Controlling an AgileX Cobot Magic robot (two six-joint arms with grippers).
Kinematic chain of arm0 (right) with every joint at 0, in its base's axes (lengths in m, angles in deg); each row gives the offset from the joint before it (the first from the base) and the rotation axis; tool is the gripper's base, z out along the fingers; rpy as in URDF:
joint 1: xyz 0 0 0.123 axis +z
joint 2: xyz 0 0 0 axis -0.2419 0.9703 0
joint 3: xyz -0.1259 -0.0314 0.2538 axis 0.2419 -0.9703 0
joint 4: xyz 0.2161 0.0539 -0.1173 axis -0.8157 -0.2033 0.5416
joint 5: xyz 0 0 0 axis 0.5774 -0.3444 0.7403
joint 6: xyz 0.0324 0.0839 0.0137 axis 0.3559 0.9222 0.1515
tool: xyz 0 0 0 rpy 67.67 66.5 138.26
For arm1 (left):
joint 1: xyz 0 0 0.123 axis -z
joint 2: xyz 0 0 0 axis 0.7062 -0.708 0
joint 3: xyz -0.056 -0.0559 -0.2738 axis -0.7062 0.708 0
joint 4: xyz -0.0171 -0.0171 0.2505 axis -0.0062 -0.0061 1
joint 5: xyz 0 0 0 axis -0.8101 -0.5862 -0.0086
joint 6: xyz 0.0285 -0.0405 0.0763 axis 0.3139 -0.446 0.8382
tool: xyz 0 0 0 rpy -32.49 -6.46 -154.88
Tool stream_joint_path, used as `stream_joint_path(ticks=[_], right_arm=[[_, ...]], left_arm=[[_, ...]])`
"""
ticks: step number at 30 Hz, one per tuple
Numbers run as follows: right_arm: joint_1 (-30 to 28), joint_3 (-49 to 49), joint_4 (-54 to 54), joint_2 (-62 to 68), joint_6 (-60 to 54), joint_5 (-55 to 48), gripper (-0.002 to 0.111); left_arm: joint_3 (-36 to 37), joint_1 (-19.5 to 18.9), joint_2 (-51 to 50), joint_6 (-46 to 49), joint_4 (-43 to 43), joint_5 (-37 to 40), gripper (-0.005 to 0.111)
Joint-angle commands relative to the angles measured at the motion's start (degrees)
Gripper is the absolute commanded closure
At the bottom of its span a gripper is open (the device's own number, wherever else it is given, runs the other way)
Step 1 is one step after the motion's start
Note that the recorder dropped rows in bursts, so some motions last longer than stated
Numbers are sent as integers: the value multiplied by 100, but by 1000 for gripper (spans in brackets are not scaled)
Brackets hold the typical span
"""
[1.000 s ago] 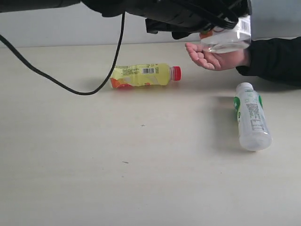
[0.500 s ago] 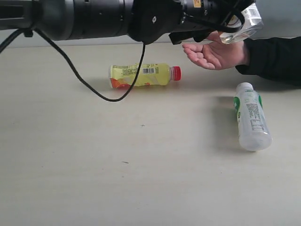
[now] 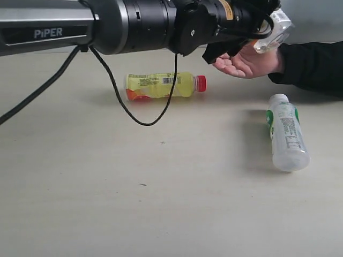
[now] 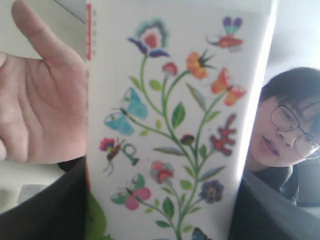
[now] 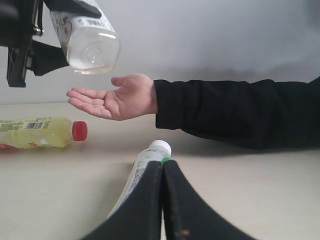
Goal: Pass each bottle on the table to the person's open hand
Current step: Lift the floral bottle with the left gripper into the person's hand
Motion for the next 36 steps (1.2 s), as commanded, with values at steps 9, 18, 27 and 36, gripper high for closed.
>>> stream_joint_path(ticks=[9, 18, 27, 36], right_arm=[[10, -25, -11, -39, 3, 42, 108], [10, -25, -11, -39, 3, 42, 108], [10, -25, -11, -39, 3, 42, 108], [10, -25, -11, -39, 3, 53, 108]], left_arm=[[-54, -235, -722, -942, -20, -1075, 107], [-54, -276, -1112, -924, 60, -1522, 107], [-54, -312, -1294, -937, 133, -1602, 78], [-54, -290, -1262, -960, 471, -1681, 26]])
